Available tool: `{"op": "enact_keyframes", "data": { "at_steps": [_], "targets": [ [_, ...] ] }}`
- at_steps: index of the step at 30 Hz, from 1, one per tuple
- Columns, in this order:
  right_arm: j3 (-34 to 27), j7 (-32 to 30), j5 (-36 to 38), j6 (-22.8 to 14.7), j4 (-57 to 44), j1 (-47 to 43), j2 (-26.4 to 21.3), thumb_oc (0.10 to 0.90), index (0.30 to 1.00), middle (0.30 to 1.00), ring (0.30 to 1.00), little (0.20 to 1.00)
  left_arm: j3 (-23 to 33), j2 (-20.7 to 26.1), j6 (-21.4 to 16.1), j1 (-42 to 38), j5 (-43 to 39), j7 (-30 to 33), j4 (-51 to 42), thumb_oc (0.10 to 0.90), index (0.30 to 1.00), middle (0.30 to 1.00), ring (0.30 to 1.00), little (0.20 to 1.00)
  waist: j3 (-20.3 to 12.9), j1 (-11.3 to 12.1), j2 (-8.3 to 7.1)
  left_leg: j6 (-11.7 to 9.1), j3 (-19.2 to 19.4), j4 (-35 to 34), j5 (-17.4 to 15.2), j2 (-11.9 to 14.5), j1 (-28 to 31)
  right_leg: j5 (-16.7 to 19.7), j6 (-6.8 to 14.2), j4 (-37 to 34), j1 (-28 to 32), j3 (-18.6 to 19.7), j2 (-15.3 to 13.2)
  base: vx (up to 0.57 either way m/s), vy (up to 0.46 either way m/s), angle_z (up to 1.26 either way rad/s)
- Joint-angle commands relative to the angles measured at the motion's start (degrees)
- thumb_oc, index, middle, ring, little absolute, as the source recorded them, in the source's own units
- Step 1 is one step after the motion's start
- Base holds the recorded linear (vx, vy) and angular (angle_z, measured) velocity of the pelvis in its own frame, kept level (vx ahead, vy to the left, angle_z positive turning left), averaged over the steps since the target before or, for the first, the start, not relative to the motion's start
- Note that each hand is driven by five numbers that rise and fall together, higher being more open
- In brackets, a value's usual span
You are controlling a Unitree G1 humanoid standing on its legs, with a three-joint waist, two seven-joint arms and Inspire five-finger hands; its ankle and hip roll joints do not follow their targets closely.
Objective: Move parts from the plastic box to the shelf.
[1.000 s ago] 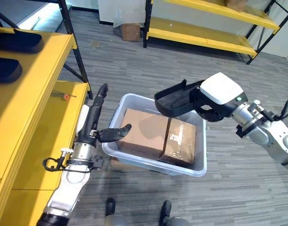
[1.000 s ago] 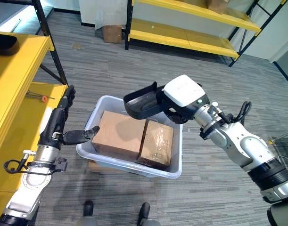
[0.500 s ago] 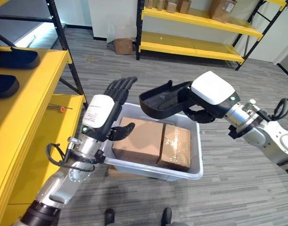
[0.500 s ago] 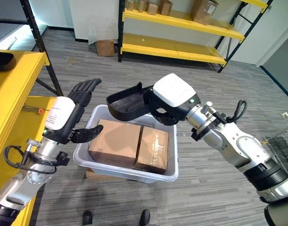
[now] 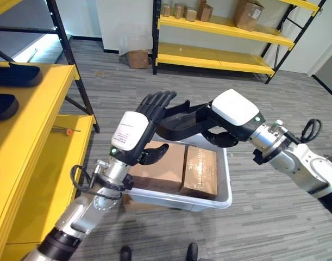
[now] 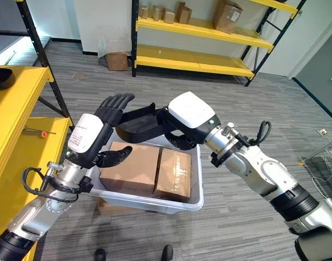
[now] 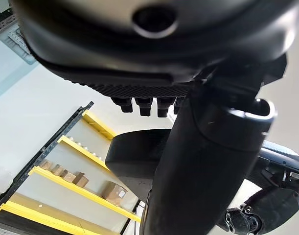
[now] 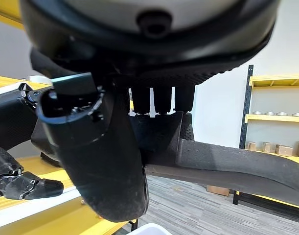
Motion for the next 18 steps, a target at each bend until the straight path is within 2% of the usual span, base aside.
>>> {"op": "enact_keyframes", "data": {
  "at_steps": [1,18],
  "targets": [
    [0.0,-5.4,3.8,0.8,-1.0,-11.8,1.0,0.400,0.300,0.300,0.300,0.300,-1.0,-1.5,-2.9,-8.2,1.4,4.6,-3.7,0.900,1.000,1.000,1.000,1.000,-5.9,-0.1,0.51,2.3,-1.6,-0.6,-3.6,1.2,1.2,-4.7,6.4,4.1,2.6,-0.8,-4.9,0.01,0.003,-0.03],
    [1.4,-5.0,4.1,1.0,-0.8,-13.3,2.9,0.400,0.300,0.300,0.300,0.300,-2.7,-2.8,-2.7,-9.7,1.3,4.5,-3.3,0.900,1.000,1.000,1.000,1.000,-5.7,-0.6,0.52,2.5,-0.9,-0.6,-4.0,1.1,1.9,-4.7,6.3,4.0,2.6,0.1,-4.8,0.00,0.001,-0.01]
  ]
}}
